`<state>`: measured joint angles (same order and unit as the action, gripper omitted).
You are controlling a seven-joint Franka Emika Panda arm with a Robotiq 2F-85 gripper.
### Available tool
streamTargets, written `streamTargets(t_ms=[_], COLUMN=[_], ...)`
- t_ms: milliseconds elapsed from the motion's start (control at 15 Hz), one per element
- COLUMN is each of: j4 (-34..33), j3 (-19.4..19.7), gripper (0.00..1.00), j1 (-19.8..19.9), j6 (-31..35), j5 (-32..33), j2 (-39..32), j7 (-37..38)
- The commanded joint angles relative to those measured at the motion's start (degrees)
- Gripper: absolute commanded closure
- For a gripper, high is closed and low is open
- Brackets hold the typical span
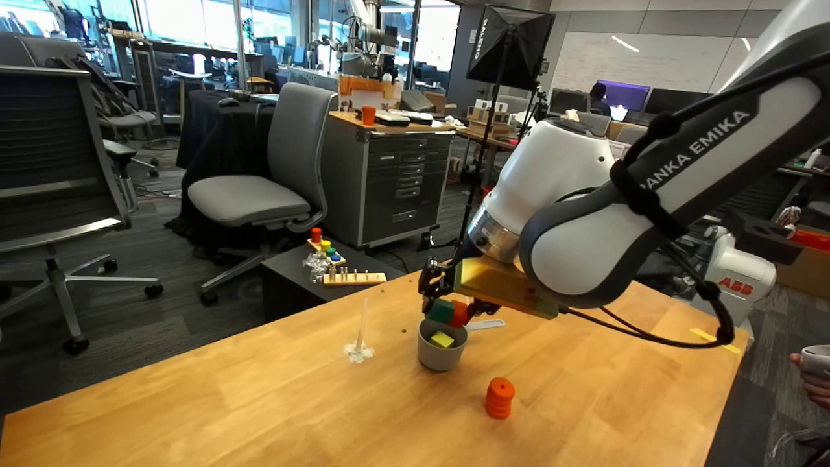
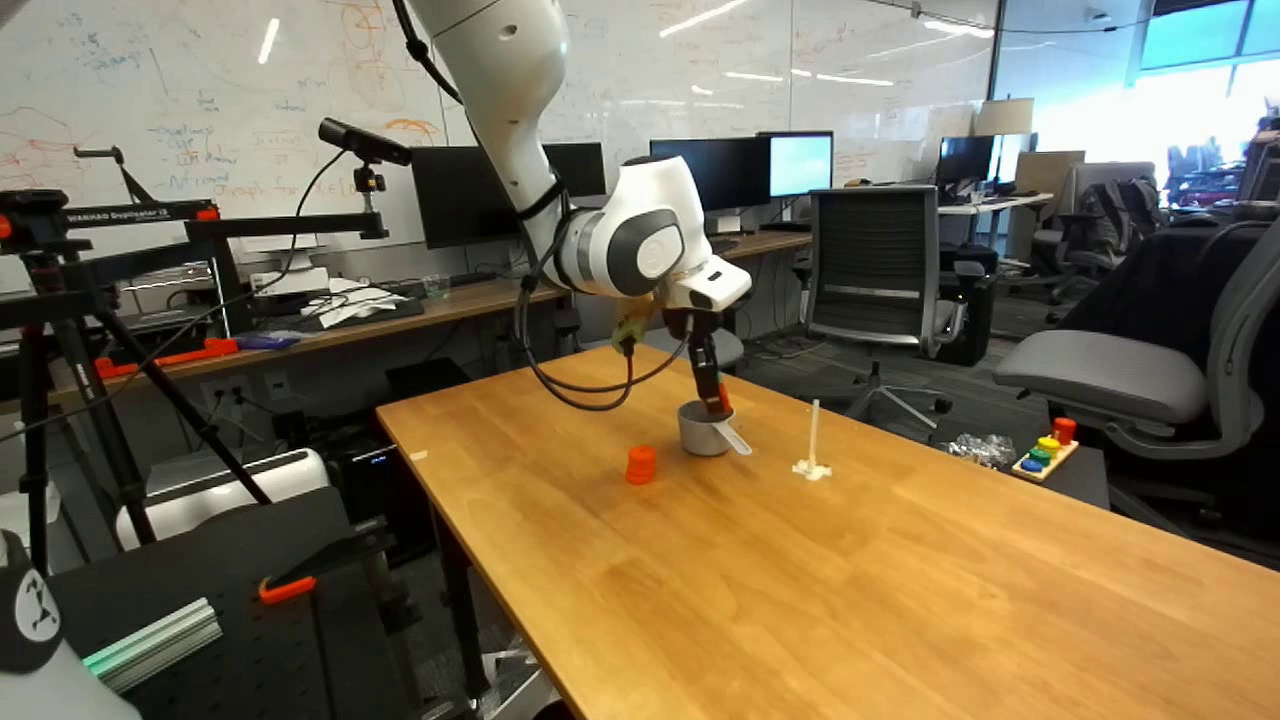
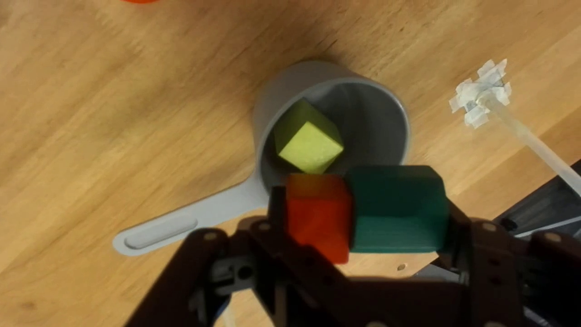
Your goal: Place the yellow, green and orange blocks inside the grey measuring cup
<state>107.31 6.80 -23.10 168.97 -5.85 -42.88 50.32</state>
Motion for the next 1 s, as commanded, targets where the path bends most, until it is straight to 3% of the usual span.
streamTargets(t_ms=[0,200,600,933], j4=[-2.74,-2.66,0.63,-0.64], j3=[1.22,1.28,2.46,1.37], gripper=[0.07,0.00,0.00,0.00], j1=[-1.71,-1.90,-2.62,-1.23], j6=[-0.06,-0.19,-0.68,-0.07], j5=[-0.92,-0.81,-1.03,-0.51], j2=[-1.65,-1.53,1.22,-0.44], j7=[1.19,1.15,2.28,1.13])
